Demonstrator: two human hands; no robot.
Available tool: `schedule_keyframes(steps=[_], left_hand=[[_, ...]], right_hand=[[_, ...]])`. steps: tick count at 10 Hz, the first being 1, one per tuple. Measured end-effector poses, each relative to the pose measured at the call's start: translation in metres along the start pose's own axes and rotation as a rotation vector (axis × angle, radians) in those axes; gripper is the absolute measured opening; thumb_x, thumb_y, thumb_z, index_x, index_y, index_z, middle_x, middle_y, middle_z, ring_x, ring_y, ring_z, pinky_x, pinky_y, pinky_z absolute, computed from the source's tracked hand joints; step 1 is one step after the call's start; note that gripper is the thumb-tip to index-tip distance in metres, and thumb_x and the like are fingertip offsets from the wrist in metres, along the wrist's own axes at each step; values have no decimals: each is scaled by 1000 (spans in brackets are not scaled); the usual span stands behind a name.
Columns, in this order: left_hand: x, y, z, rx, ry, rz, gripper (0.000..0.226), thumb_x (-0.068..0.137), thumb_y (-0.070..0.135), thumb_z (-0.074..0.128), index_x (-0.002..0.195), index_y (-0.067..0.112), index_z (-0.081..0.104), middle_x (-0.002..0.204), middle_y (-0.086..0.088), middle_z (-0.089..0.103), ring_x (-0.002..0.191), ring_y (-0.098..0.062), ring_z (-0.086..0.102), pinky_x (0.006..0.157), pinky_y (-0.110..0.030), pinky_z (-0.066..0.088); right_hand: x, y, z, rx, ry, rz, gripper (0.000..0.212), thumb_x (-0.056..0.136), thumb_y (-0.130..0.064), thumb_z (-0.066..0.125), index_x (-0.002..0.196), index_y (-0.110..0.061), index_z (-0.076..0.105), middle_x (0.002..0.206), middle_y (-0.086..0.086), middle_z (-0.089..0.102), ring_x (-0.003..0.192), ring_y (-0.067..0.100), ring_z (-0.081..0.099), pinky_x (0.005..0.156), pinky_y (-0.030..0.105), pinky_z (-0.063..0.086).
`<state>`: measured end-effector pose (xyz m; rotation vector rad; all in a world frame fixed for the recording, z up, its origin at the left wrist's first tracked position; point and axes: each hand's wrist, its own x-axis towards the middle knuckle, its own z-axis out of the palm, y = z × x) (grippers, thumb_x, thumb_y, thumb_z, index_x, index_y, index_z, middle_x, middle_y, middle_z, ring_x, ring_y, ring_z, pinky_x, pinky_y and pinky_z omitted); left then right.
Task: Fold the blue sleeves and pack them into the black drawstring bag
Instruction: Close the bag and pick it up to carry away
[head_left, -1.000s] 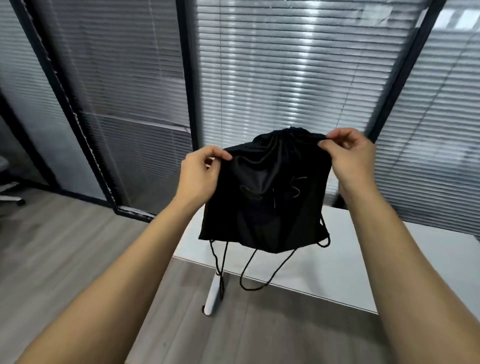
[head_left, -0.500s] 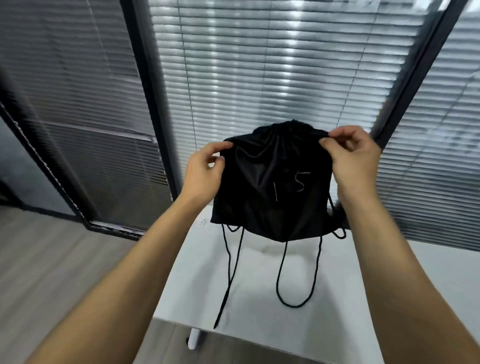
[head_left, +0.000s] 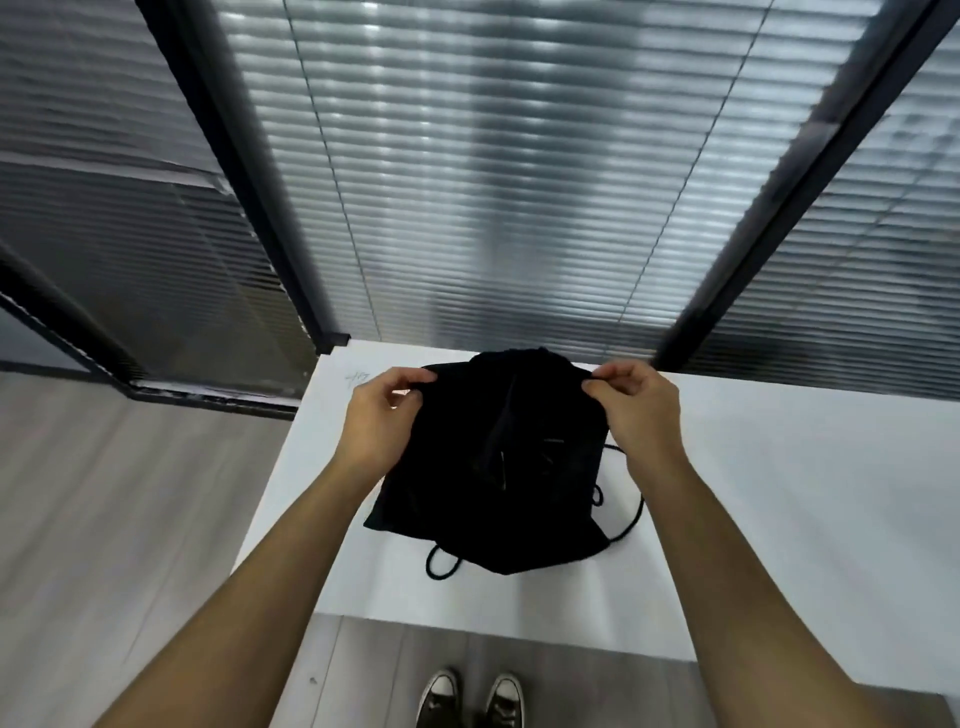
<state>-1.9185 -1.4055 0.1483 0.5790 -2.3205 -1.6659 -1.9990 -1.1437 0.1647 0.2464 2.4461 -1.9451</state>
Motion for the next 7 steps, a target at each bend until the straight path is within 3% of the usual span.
schedule_keyframes(steps=[1, 2, 3, 4, 5, 6, 7], left_hand=[[16, -20, 9, 55, -56, -106, 32, 88, 0, 57, 92, 28, 73, 99, 5, 73, 76, -15, 69, 77, -28, 55], [34, -49, 26, 217, -162, -207, 27, 87, 5, 57, 97, 27, 70, 103, 4, 70, 87, -21, 68, 82, -30, 52], [41, -58, 32, 339, -209, -219, 29, 89, 7, 56, 113, 20, 67, 111, 5, 66, 91, -18, 64, 83, -25, 46], [46, -56, 30, 454, -267, -137, 35, 92, 13, 54, 126, 22, 60, 126, 1, 59, 95, -18, 62, 88, -28, 47], [45, -46, 24, 563, -315, -12, 37, 94, 14, 53, 130, 23, 58, 130, 1, 54, 110, -19, 58, 93, -27, 44], [35, -15, 16, 659, -248, 276, 39, 92, 14, 55, 129, 24, 59, 133, 4, 56, 116, -23, 56, 98, -36, 45], [29, 7, 14, 699, -145, 427, 39, 89, 15, 59, 127, 25, 60, 134, 5, 57, 116, -25, 56, 99, -43, 44]], right_hand=[[16, 21, 15, -106, 13, 108, 12, 77, -10, 78, 81, -20, 71, 80, -2, 75, 76, 16, 72, 74, 34, 59], [32, 50, 37, -244, -29, 154, 8, 83, -15, 74, 90, -20, 71, 86, -9, 71, 89, 17, 70, 80, 30, 55], [36, 59, 45, -294, -83, 124, 12, 89, -20, 70, 100, -22, 71, 95, -11, 70, 96, 13, 67, 76, 18, 48], [35, 57, 49, -377, -147, 19, 25, 93, -25, 64, 118, -27, 67, 118, -10, 67, 110, 8, 61, 80, 11, 40], [29, 47, 49, -445, -172, -84, 32, 95, -24, 60, 127, -30, 61, 130, -12, 61, 121, 8, 54, 94, 20, 42], [19, 17, 46, -540, -155, -327, 41, 95, -22, 58, 136, -31, 56, 140, -13, 55, 130, 9, 47, 111, 33, 40], [16, -7, 44, -573, -115, -476, 45, 95, -22, 58, 139, -31, 55, 145, -11, 51, 134, 10, 45, 114, 37, 37]])
